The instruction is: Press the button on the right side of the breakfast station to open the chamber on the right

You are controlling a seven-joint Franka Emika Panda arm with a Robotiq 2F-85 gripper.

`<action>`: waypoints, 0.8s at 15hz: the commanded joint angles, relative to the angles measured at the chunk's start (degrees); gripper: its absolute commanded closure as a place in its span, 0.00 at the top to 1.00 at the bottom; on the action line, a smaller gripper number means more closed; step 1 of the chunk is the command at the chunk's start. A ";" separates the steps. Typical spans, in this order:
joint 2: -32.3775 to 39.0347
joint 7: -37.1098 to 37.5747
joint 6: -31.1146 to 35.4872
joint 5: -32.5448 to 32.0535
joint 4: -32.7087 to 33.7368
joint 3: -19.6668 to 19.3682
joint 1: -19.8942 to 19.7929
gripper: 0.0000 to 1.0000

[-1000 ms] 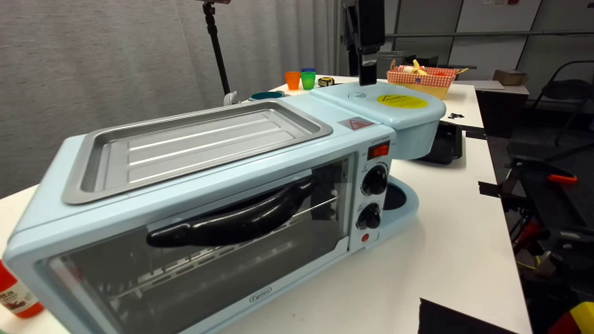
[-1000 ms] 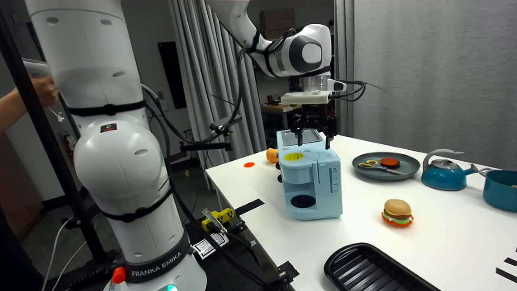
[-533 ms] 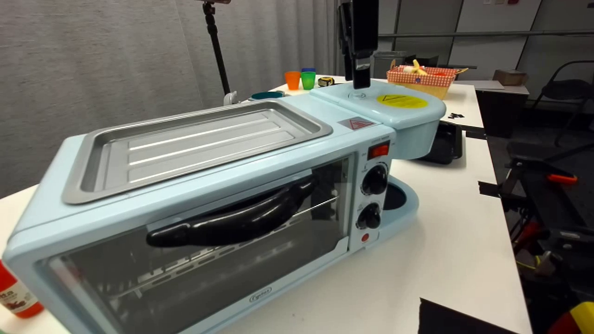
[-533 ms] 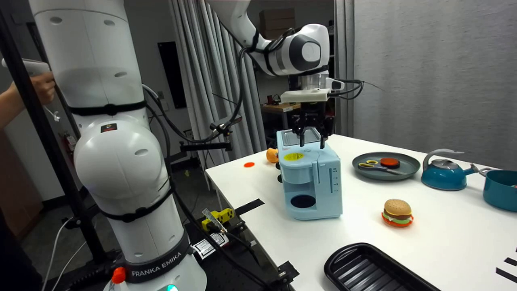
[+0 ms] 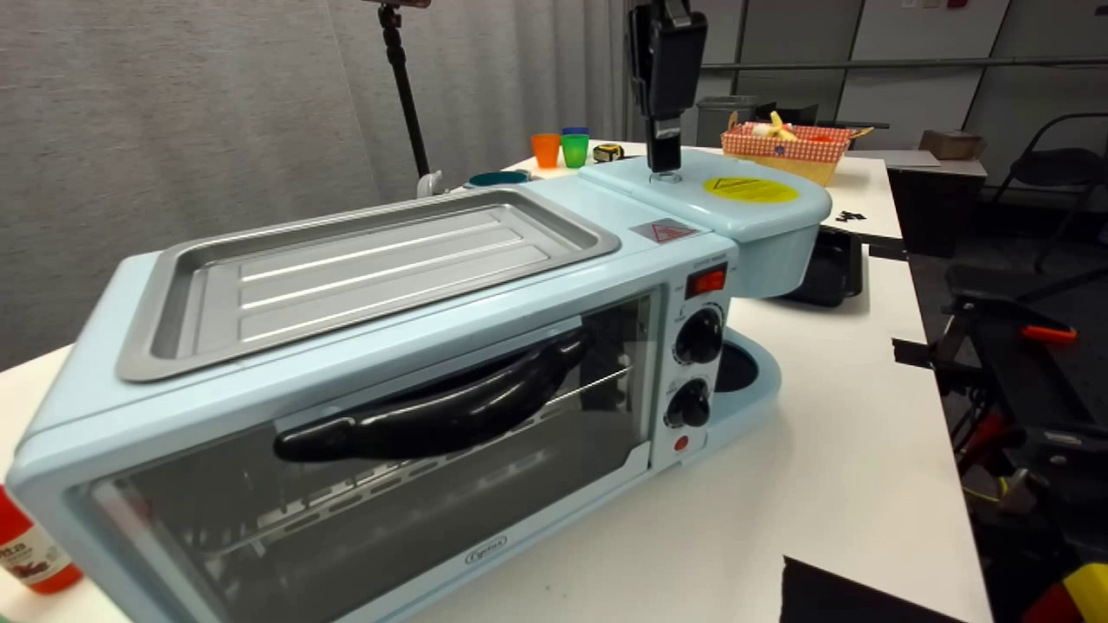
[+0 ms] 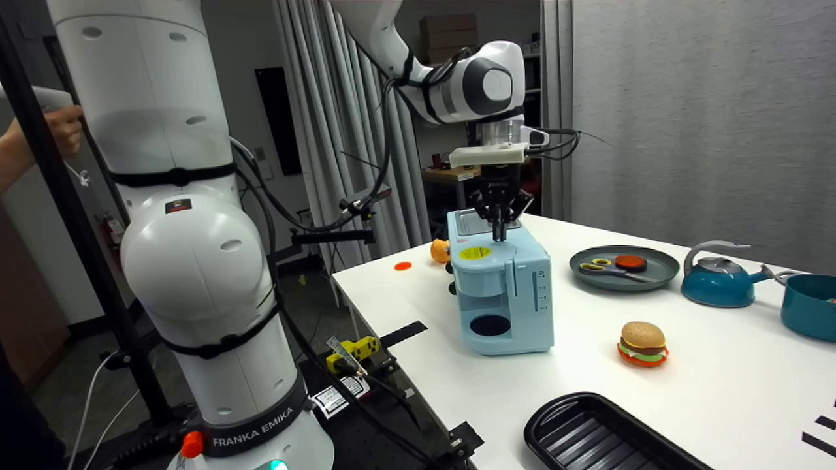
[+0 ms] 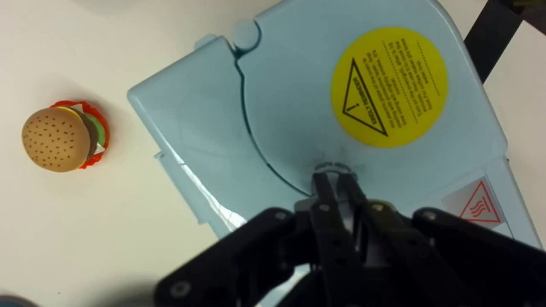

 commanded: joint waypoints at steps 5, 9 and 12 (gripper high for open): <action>-0.06 1.55 -2.51 -2.03 1.41 0.68 1.41 0.00; -0.04 1.23 -2.48 -2.95 1.46 0.51 1.33 0.00; 0.10 0.93 -2.49 -3.17 1.59 0.32 1.12 0.00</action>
